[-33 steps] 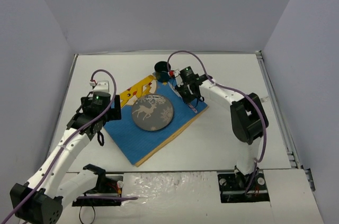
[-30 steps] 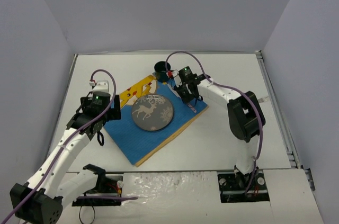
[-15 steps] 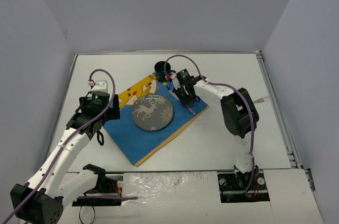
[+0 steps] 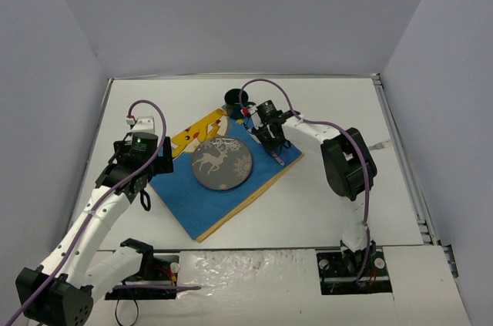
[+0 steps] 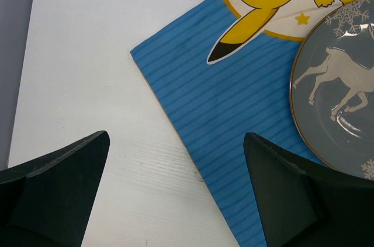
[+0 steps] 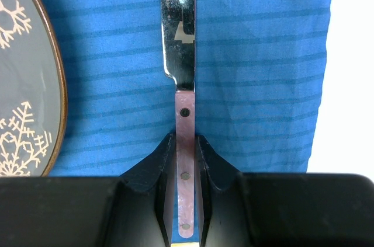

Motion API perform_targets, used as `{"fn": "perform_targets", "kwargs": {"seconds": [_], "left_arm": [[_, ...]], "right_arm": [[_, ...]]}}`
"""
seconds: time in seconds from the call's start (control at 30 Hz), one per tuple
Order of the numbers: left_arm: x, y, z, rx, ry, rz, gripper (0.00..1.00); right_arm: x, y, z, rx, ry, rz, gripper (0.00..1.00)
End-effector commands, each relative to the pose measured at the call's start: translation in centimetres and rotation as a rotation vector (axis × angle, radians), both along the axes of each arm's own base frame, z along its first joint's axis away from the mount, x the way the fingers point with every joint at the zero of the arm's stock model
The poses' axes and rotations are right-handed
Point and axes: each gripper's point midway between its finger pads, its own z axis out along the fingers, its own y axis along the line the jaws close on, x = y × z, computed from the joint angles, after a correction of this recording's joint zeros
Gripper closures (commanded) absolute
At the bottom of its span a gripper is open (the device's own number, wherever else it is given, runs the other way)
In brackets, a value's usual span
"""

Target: Set the dinner table for one person

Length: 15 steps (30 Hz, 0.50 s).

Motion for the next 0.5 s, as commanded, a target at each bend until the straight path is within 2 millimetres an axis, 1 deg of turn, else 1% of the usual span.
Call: {"fn": "perform_targets", "kwargs": {"seconds": [0.0,0.2,0.23,0.3,0.33,0.4,0.47], "left_arm": [[1.0,0.2,1.2,-0.005,-0.055,0.012,0.03],[1.0,0.2,1.2,-0.008,-0.055,0.011,0.03],[1.0,0.2,1.2,-0.009,-0.054,0.011,0.03],[1.0,0.2,1.2,-0.008,-0.053,0.012,0.03],[1.0,0.2,1.2,-0.008,-0.053,0.011,0.03],[1.0,0.1,1.2,-0.01,-0.055,0.009,0.03],[1.0,0.1,1.2,-0.012,-0.055,0.008,0.03]], "right_arm": [[1.3,-0.7,2.8,0.015,-0.086,-0.024,1.0],[1.1,-1.3,1.8,0.0,-0.076,-0.031,1.0],[1.0,-1.4,1.8,-0.001,-0.074,-0.034,0.98],[0.9,-1.3,1.9,0.007,-0.073,-0.042,0.91],[1.0,-1.2,2.3,0.019,-0.078,-0.046,0.85],[1.3,-0.8,3.9,0.052,-0.104,-0.065,0.72],[1.7,-0.6,6.1,0.084,-0.145,-0.098,0.57]]}}
